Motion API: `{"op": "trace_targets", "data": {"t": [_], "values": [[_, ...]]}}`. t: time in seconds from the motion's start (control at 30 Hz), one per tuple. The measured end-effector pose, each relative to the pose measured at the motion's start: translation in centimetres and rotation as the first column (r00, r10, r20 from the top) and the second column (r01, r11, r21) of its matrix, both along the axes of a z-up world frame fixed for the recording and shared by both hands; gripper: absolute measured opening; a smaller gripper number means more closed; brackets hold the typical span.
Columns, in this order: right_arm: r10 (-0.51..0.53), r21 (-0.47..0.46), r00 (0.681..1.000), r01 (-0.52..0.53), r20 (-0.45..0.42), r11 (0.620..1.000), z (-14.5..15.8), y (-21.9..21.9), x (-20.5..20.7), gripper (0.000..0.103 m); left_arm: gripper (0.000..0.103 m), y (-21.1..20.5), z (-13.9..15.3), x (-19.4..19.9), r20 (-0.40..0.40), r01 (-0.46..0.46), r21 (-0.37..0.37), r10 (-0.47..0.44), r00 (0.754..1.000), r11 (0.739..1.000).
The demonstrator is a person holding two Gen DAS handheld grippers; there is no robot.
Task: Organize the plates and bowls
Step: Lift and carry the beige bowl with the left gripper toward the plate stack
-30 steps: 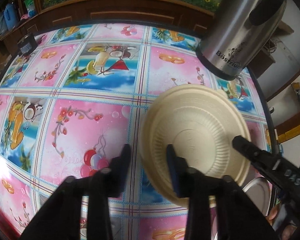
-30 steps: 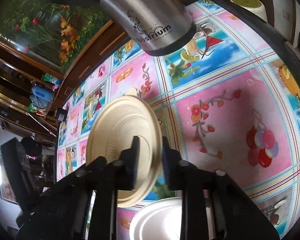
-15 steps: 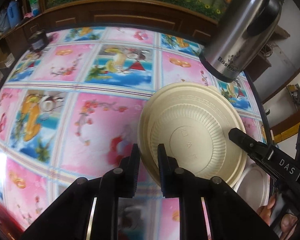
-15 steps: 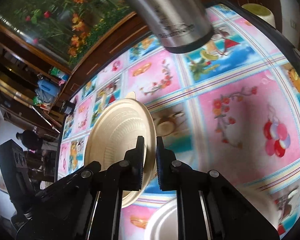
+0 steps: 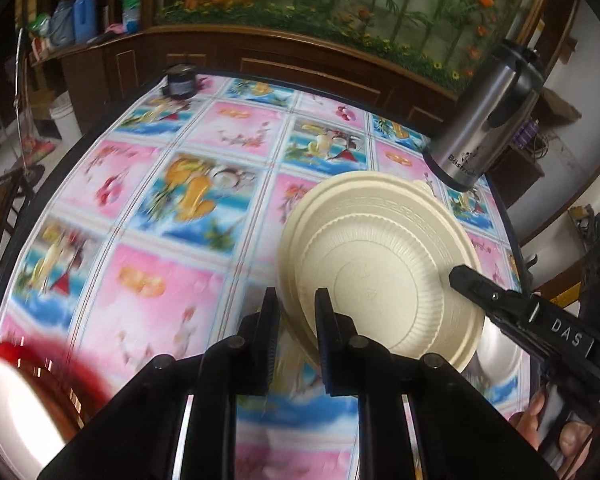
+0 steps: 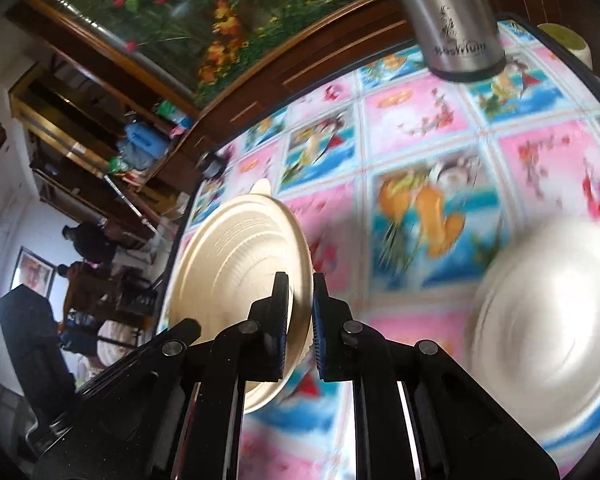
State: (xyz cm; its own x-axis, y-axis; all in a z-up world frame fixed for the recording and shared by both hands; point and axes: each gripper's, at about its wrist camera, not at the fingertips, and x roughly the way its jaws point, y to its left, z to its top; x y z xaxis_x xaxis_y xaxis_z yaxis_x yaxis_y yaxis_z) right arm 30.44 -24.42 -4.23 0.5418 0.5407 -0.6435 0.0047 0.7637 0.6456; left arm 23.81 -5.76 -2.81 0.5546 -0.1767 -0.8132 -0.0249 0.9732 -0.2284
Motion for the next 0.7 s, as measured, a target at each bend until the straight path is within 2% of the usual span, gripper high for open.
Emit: {"op": "trace_targets", "data": {"t": [0.2, 0.3, 0.5, 0.7], "values": [[0.017, -0.013, 1.000, -0.017, -0.012, 1.000, -0.2, 2.0, -7.0, 0.010, 0.016, 2.0, -0.9, -6.0, 0.000, -0.006, -0.039, 0.006, 1.000, 0.999], [0.029, -0.021, 1.000, -0.029, -0.005, 0.999, 0.4, 3.4, -10.0, 0.011, 0.016, 3.4, -0.5, -8.8, 0.016, -0.004, -0.030, 0.004, 1.000, 1.000], [0.107, -0.036, 0.993, -0.106, 0.046, 0.994, 2.7, 8.8, -13.4, 0.011, 0.016, 8.3, 1.5, -13.8, 0.085, -0.045, 0.025, 0.043, 0.995, 0.999], [0.216, -0.011, 0.975, -0.216, 0.047, 0.976, 2.7, 16.3, -14.6, 0.011, 0.016, 15.0, 2.3, -17.4, 0.117, -0.147, 0.050, 0.140, 0.983, 0.988]]}}
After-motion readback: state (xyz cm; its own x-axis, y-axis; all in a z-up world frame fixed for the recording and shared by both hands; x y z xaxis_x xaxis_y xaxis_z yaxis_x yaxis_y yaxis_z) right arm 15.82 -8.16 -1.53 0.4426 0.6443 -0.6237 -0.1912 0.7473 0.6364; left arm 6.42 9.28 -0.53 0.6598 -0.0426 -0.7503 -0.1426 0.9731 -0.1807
